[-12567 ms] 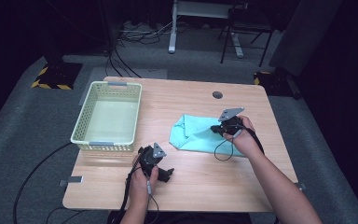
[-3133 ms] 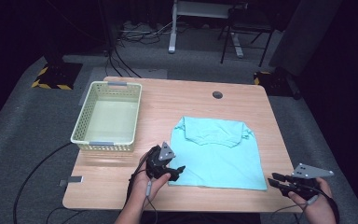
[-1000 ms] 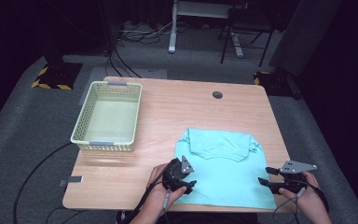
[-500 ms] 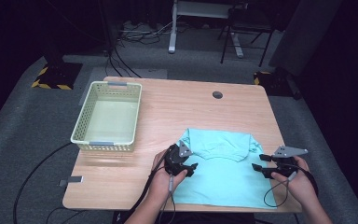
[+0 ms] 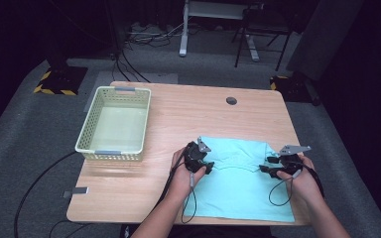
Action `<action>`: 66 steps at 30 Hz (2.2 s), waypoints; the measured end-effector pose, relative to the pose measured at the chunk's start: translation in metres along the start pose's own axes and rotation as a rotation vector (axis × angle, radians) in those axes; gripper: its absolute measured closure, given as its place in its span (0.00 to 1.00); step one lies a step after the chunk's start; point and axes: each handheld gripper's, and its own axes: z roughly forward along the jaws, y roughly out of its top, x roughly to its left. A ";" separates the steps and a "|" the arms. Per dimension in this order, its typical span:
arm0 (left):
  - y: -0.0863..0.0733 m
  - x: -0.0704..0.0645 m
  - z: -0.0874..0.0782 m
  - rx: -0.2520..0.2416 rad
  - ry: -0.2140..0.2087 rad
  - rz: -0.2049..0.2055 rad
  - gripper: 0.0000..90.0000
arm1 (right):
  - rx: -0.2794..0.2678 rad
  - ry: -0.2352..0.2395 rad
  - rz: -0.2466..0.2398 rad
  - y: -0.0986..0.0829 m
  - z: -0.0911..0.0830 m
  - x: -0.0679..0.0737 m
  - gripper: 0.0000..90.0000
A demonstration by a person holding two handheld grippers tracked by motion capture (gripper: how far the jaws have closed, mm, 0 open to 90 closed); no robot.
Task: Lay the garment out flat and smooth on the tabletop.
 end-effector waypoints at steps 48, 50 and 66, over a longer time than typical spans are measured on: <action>0.060 0.040 -0.010 -0.126 0.016 -0.008 0.58 | -0.188 0.019 0.053 0.063 -0.023 -0.036 0.57; 0.049 0.031 -0.011 -0.092 0.010 0.020 0.56 | -0.163 0.029 0.024 0.054 -0.023 -0.028 0.56; -0.004 -0.007 -0.007 0.040 -0.014 0.135 0.47 | -0.002 0.033 -0.071 0.007 -0.004 0.005 0.52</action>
